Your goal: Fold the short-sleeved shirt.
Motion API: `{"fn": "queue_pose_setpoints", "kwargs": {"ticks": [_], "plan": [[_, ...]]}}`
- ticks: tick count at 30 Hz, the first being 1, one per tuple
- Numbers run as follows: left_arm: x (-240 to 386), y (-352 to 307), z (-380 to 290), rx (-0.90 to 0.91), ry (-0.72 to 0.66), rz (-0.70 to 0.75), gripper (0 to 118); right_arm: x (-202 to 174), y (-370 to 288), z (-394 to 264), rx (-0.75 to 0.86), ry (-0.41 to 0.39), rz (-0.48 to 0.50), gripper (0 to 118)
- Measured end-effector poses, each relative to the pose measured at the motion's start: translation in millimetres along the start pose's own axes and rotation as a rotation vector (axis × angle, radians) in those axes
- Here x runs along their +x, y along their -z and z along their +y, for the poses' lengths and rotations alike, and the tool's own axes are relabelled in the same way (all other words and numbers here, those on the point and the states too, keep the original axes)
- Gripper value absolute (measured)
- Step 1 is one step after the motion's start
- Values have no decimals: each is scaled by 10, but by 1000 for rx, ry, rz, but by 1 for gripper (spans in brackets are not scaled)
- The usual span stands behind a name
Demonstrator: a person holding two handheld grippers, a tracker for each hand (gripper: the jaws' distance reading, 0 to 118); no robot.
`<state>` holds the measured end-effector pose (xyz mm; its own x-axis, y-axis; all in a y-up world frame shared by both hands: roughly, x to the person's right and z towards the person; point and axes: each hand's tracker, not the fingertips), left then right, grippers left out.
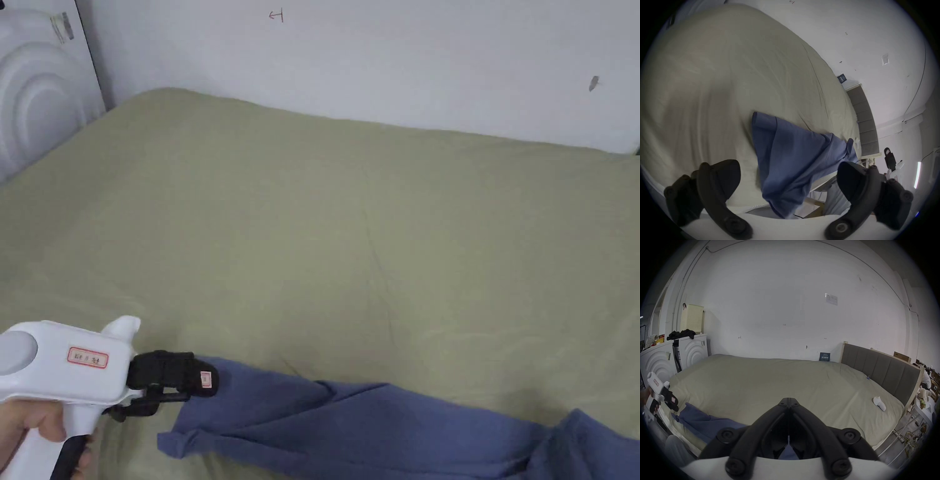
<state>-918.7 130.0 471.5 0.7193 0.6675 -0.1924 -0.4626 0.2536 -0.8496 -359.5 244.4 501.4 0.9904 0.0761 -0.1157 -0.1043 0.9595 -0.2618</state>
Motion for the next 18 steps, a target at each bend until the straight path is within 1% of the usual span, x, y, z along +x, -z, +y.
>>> {"fn": "queue_pose_setpoints", "kwargs": {"ticks": [3,5,8,10,11,13,15,16,17,18], "plan": [[-121,191,85,-18,-20,-19,117,-33,24,-29,-28,-5,4,2],[-187,311,125,-56,-56,-80,117,-38,25,-48,-39,-8,7,2],[-97,320,96,-44,-90,-173,117,-44,15,-66,-49,-18,3,2],[-85,375,47,-66,-140,-253,111,-37,12,-80,-52,-16,3,2],[-72,397,-25,-100,-142,-273,109,-34,16,-86,-56,-13,3,2],[16,446,-160,-88,-114,-215,108,-17,23,-108,-64,0,7,2],[-31,402,-104,-67,-125,-199,102,3,11,-119,-70,27,15,2],[-41,372,-102,-48,-139,-179,89,12,-3,-120,-70,38,20,2],[-50,352,-112,-31,-140,-124,57,22,-16,-121,-72,47,25,2],[-51,390,-131,-38,-140,-56,3,31,-30,-124,-72,49,27,2]]}}
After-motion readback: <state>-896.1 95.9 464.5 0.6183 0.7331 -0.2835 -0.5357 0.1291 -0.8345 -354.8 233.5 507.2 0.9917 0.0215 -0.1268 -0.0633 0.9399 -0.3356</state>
